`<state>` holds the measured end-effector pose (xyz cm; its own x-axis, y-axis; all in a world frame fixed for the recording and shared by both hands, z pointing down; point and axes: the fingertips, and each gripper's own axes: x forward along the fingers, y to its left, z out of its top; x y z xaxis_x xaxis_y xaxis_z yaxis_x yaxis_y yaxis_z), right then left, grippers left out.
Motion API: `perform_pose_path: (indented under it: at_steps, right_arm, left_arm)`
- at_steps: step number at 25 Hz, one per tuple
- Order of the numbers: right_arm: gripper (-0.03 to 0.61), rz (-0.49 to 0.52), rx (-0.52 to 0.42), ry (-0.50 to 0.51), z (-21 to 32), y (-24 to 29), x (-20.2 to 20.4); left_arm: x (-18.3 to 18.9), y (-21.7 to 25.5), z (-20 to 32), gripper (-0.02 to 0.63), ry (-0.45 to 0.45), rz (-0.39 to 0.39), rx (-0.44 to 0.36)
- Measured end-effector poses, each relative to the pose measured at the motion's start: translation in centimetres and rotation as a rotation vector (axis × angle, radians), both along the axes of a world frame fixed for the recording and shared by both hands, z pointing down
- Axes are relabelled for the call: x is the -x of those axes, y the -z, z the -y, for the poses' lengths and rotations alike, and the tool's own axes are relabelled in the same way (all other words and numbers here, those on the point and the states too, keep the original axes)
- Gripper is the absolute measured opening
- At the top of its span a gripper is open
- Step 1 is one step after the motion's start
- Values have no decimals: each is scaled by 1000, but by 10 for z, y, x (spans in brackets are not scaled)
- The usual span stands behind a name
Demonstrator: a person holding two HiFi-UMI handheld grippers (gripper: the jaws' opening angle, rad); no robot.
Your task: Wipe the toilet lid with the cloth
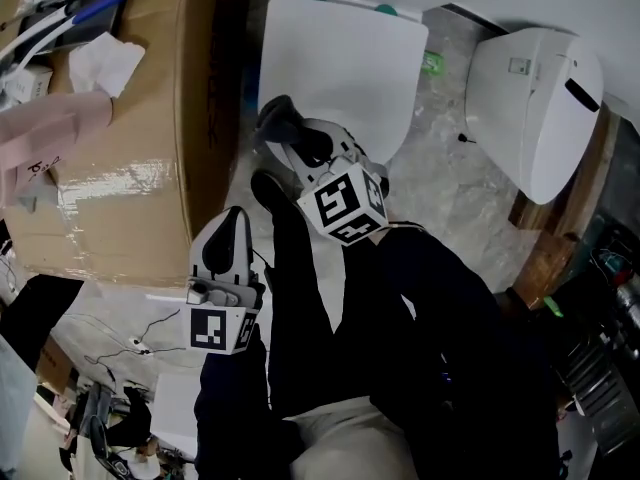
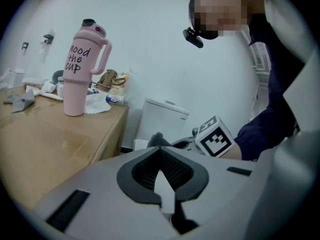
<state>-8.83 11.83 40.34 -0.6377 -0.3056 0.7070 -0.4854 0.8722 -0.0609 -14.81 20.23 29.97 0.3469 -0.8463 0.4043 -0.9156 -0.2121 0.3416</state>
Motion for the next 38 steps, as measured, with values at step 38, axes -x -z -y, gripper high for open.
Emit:
perform_pose_path:
  at_steps: [38]
  right_arm:
    - [74,345,-139,-247,-9,123,-28]
  left_arm:
    - [-10,9,22,12,37,5,-17]
